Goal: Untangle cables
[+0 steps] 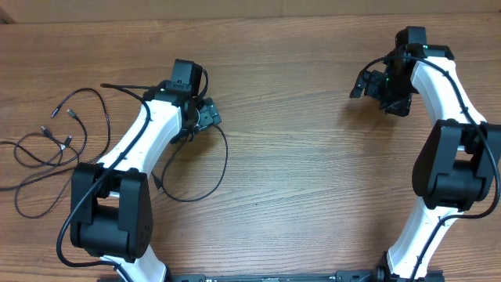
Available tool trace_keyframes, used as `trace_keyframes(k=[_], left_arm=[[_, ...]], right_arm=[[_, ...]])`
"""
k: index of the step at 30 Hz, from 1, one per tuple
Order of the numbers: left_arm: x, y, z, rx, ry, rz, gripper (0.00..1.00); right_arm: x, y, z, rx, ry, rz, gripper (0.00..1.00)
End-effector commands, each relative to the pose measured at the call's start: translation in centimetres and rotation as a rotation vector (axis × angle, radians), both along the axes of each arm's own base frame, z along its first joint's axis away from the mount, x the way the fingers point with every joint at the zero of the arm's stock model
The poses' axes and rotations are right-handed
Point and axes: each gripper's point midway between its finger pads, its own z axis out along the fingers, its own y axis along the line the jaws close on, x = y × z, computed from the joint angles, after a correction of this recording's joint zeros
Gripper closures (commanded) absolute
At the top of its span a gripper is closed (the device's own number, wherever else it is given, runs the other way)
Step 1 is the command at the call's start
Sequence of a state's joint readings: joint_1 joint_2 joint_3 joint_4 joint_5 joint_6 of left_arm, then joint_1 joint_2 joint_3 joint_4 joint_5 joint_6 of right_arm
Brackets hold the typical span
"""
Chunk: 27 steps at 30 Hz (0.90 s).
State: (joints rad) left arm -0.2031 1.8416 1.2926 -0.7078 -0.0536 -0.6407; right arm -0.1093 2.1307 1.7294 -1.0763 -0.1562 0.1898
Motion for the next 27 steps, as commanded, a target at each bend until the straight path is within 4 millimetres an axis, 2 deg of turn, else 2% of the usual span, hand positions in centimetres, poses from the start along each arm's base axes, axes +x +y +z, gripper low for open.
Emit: trace_keyframes(k=[1, 5, 7, 11, 15, 21, 27], left_arm=[[-0.1, -0.1, -0.4, -0.002, -0.022, 0.016, 0.12], [-0.2, -0.3, -1.4, 0.002, -0.041, 0.013, 0.11], [-0.3, 0.5, -1.9, 0.035, -0.050, 0.043, 0.07], [-0.3, 1.3, -2.6, 0.071, -0.071, 0.078, 0.06], [-0.5, 1.1, -3.2, 0.067, -0.078, 0.074, 0.16], [-0.4, 0.3, -4.2, 0.056, -0.106, 0.055, 0.22], [0.6, -0.6, -5.2, 0.048, -0.133, 0.042, 0.26]], right_arm=[[0.4, 0.0, 1.6, -0.011, -0.041, 0.003, 0.00], [0.4, 0.0, 1.6, -0.011, -0.042, 0.003, 0.00], [0.4, 0.0, 1.6, -0.011, -0.041, 0.003, 0.00], [0.4, 0.0, 1.6, -0.011, -0.042, 0.003, 0.00], [0.4, 0.0, 1.6, -0.011, -0.041, 0.003, 0.00], [0.4, 0.0, 1.6, -0.011, -0.042, 0.003, 0.00], [0.4, 0.0, 1.6, -0.011, -0.042, 0.003, 0.00]])
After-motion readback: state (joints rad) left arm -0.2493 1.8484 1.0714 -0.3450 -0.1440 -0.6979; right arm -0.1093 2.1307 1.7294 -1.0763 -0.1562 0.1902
